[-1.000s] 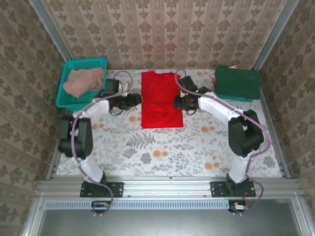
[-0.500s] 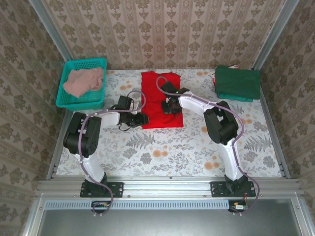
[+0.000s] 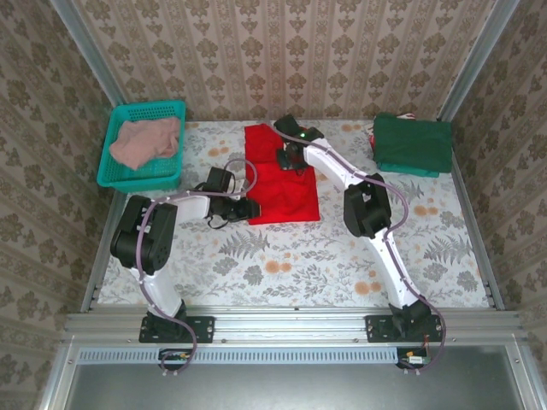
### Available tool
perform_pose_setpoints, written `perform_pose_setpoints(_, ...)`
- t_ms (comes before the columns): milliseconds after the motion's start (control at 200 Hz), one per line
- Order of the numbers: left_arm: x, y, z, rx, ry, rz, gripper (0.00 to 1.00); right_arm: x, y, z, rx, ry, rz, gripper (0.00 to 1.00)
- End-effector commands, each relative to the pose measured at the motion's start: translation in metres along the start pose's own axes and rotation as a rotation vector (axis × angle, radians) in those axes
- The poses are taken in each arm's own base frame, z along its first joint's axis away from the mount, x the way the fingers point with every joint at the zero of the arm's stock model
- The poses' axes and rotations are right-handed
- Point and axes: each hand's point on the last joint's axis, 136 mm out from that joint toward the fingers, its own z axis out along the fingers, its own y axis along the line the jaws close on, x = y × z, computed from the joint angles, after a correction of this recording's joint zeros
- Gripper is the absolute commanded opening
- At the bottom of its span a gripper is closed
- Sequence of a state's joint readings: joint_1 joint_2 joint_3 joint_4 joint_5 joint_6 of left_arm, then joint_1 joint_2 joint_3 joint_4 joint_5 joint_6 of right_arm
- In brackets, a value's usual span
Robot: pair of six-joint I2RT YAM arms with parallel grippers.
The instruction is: Fold and stack the t-shirts
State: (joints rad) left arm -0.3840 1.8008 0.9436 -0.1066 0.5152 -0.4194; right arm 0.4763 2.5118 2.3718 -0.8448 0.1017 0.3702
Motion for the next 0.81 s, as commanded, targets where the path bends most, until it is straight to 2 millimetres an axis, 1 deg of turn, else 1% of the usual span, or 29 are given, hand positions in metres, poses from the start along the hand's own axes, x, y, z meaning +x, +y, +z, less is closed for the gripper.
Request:
perform_pose_setpoints(0,0.010,0.007,-0.015,-0.057,0.042,-0.001,0.44,-0.023,-0.015,-0.041,0.068,-0.054,-0.042,0.29)
perform_pose_setpoints(65,-0.004,0.005,-0.027,-0.085,0.003,0.015,0.57,-0.024,-0.019,-0.061,0.076,-0.065,-0.044,0.29)
perform_pose_setpoints(105,-0.014,0.004,-0.031,-0.107,-0.016,0.033,0.63,-0.018,-0.019,-0.068,0.066,-0.059,-0.037,0.29)
perform_pose_setpoints(125,-0.017,0.005,-0.032,-0.117,-0.016,0.038,0.65,-0.014,-0.018,-0.070,0.055,-0.056,-0.032,0.29)
perform_pose_setpoints(140,-0.023,0.003,-0.032,-0.122,-0.023,0.045,0.66,-0.009,-0.016,-0.068,0.046,-0.050,-0.029,0.29)
perform_pose_setpoints(175,-0.034,0.001,-0.031,-0.127,-0.027,0.055,0.66,0.004,-0.011,-0.067,0.014,-0.041,-0.023,0.30)
perform_pose_setpoints(210,-0.047,-0.003,-0.026,-0.116,-0.026,0.067,0.65,0.016,-0.004,-0.064,-0.028,-0.034,-0.017,0.31)
perform_pose_setpoints(235,-0.055,-0.005,-0.023,-0.110,-0.018,0.069,0.63,0.024,0.000,-0.062,-0.057,-0.032,-0.005,0.31)
perform_pose_setpoints(255,-0.057,-0.004,-0.017,-0.108,0.002,0.062,0.61,0.031,0.002,-0.058,-0.079,-0.021,0.009,0.31)
perform_pose_setpoints(295,-0.070,-0.009,-0.011,-0.090,0.008,0.071,0.55,0.041,0.006,-0.052,-0.122,-0.005,0.028,0.30)
perform_pose_setpoints(325,-0.078,-0.010,-0.004,-0.081,0.011,0.075,0.54,0.047,0.008,-0.047,-0.138,0.006,0.035,0.30)
perform_pose_setpoints(365,-0.088,-0.008,0.001,-0.083,0.003,0.074,0.54,0.054,0.005,-0.038,-0.125,0.025,0.040,0.30)
perform_pose_setpoints(410,-0.095,0.001,0.008,-0.111,0.015,0.064,0.53,0.057,-0.002,-0.029,-0.089,0.046,0.042,0.30)
perform_pose_setpoints(495,-0.105,0.022,0.016,-0.178,0.025,0.053,0.52,0.051,-0.016,-0.016,-0.040,0.054,0.056,0.30)
perform_pose_setpoints(600,-0.110,0.054,0.024,-0.205,0.045,-0.008,0.42,0.042,-0.031,-0.003,0.005,0.060,0.064,0.30)
perform_pose_setpoints(695,-0.109,0.076,0.022,-0.225,0.042,-0.056,0.36,0.039,-0.044,0.005,0.046,0.073,0.064,0.29)
perform_pose_setpoints(800,-0.109,0.090,0.015,-0.246,0.027,-0.086,0.36,0.036,-0.054,0.014,0.048,0.078,0.078,0.29)
